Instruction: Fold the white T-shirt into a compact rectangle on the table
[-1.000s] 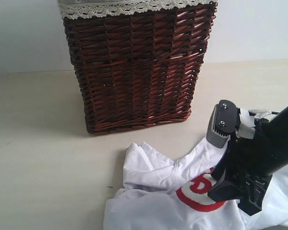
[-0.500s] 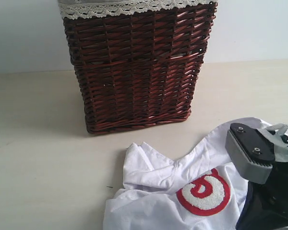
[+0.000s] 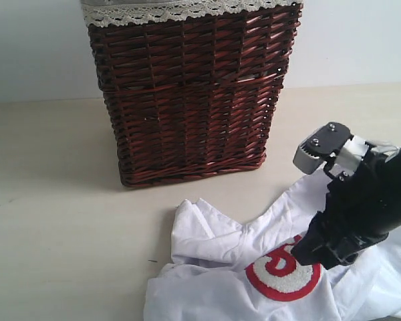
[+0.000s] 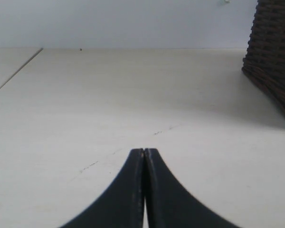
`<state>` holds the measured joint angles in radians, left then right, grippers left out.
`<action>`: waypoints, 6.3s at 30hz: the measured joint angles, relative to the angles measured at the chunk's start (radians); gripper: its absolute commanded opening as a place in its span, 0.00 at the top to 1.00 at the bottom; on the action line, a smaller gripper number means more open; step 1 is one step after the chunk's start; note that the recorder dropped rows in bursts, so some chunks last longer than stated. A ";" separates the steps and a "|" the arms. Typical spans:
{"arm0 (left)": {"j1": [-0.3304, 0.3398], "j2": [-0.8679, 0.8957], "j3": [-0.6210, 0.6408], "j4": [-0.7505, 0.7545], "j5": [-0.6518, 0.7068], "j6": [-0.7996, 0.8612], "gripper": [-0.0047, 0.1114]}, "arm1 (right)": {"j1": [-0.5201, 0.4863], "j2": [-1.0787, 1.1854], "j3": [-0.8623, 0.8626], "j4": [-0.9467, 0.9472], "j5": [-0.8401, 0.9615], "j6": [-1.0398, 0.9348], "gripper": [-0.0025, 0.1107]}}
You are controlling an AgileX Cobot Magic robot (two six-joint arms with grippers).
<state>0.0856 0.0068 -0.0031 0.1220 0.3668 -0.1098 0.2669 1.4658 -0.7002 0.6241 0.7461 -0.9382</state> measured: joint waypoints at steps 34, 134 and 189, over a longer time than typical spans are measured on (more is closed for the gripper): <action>0.000 0.000 0.000 0.000 0.000 0.000 0.96 | 0.000 -0.196 0.000 0.042 0.470 0.126 0.54; 0.000 0.000 0.000 0.000 0.000 0.000 0.96 | -0.125 -0.152 -0.151 -0.856 0.462 -0.077 0.98; 0.000 0.000 0.000 0.000 0.000 0.000 0.96 | -0.143 0.111 0.066 -0.271 -0.079 -0.593 0.56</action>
<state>0.0856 0.0068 -0.0031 0.1220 0.3668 -0.1098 0.1235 1.5767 -0.6337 0.3529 0.6671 -1.5314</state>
